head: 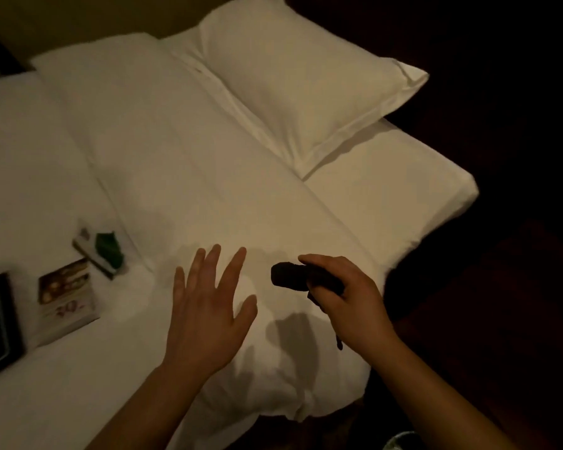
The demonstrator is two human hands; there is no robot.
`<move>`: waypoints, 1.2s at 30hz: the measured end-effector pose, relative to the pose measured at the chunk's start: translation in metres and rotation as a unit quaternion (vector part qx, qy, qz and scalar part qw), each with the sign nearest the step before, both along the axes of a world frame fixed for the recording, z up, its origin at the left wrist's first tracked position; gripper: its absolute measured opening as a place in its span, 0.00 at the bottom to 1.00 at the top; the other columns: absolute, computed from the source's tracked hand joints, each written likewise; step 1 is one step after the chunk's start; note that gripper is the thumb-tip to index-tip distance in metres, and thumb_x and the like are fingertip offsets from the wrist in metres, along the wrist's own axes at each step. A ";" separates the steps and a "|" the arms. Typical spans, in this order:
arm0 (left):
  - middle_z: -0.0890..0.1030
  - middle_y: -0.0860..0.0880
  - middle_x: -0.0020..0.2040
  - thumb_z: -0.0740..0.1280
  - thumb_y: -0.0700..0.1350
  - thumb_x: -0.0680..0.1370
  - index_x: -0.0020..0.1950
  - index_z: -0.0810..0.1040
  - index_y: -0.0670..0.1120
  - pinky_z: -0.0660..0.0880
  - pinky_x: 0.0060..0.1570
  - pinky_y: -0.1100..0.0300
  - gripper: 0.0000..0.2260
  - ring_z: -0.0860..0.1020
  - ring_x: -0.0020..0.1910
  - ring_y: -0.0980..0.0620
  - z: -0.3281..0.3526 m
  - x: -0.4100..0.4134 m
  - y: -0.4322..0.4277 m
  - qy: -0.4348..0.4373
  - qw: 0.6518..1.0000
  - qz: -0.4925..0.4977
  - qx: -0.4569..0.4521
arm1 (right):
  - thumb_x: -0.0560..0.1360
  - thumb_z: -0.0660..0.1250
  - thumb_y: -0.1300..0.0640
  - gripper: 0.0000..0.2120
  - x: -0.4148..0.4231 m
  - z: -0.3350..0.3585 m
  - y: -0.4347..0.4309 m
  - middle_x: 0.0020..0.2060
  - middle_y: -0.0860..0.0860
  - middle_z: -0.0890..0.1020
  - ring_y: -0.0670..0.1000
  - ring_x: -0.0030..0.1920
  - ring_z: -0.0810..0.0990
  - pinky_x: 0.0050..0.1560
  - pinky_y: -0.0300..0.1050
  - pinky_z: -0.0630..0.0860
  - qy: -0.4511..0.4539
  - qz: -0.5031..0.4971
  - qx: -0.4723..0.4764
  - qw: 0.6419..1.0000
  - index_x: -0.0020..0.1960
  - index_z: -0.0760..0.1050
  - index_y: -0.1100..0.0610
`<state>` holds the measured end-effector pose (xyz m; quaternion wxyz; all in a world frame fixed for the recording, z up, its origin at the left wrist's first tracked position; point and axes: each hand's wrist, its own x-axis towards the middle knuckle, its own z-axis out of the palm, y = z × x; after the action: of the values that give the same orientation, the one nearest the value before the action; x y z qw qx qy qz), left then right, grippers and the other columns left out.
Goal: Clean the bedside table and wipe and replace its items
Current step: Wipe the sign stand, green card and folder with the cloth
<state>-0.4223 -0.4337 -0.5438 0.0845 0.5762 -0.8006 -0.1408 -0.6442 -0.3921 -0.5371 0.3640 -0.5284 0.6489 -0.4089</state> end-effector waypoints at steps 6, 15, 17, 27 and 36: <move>0.56 0.44 0.81 0.48 0.65 0.76 0.81 0.52 0.58 0.46 0.77 0.40 0.33 0.51 0.80 0.43 -0.012 0.086 -0.004 0.008 0.996 0.085 0.026 | 0.73 0.67 0.66 0.24 0.086 -0.007 -0.034 0.50 0.41 0.80 0.47 0.51 0.80 0.55 0.54 0.78 -0.010 0.074 0.010 0.997 0.61 0.78 0.42; 0.58 0.43 0.80 0.52 0.62 0.77 0.80 0.53 0.56 0.50 0.77 0.45 0.32 0.53 0.79 0.42 -0.025 0.198 -0.012 0.021 0.984 0.162 0.066 | 0.74 0.67 0.65 0.23 0.195 -0.010 -0.071 0.51 0.39 0.80 0.47 0.52 0.81 0.54 0.55 0.79 -0.006 0.121 0.022 0.992 0.61 0.78 0.41; 0.58 0.43 0.80 0.52 0.62 0.77 0.80 0.53 0.56 0.52 0.77 0.46 0.32 0.53 0.79 0.42 -0.027 0.223 -0.016 0.034 0.979 0.181 0.084 | 0.74 0.67 0.65 0.23 0.218 -0.010 -0.079 0.50 0.39 0.80 0.48 0.52 0.81 0.54 0.55 0.79 -0.002 0.133 0.026 0.991 0.61 0.78 0.42; 0.65 0.43 0.76 0.59 0.59 0.77 0.79 0.60 0.51 0.64 0.72 0.45 0.31 0.62 0.75 0.42 -0.043 0.308 -0.034 0.031 0.974 0.214 0.073 | 0.74 0.68 0.64 0.20 0.304 -0.020 -0.115 0.50 0.42 0.82 0.46 0.49 0.82 0.53 0.53 0.79 0.027 0.169 0.031 0.985 0.61 0.79 0.44; 0.70 0.42 0.71 0.58 0.58 0.77 0.77 0.64 0.51 0.72 0.65 0.45 0.28 0.69 0.69 0.41 -0.072 0.319 -0.054 0.052 0.956 0.279 0.070 | 0.75 0.68 0.62 0.19 0.323 -0.037 -0.151 0.50 0.41 0.81 0.39 0.51 0.79 0.55 0.46 0.78 0.044 0.207 0.073 0.975 0.62 0.78 0.45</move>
<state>-0.1033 -0.4880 -0.6153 0.1212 0.7729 -0.5908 -0.1972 -0.3215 -0.5430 -0.5741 0.4499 -0.6406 0.5687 -0.2525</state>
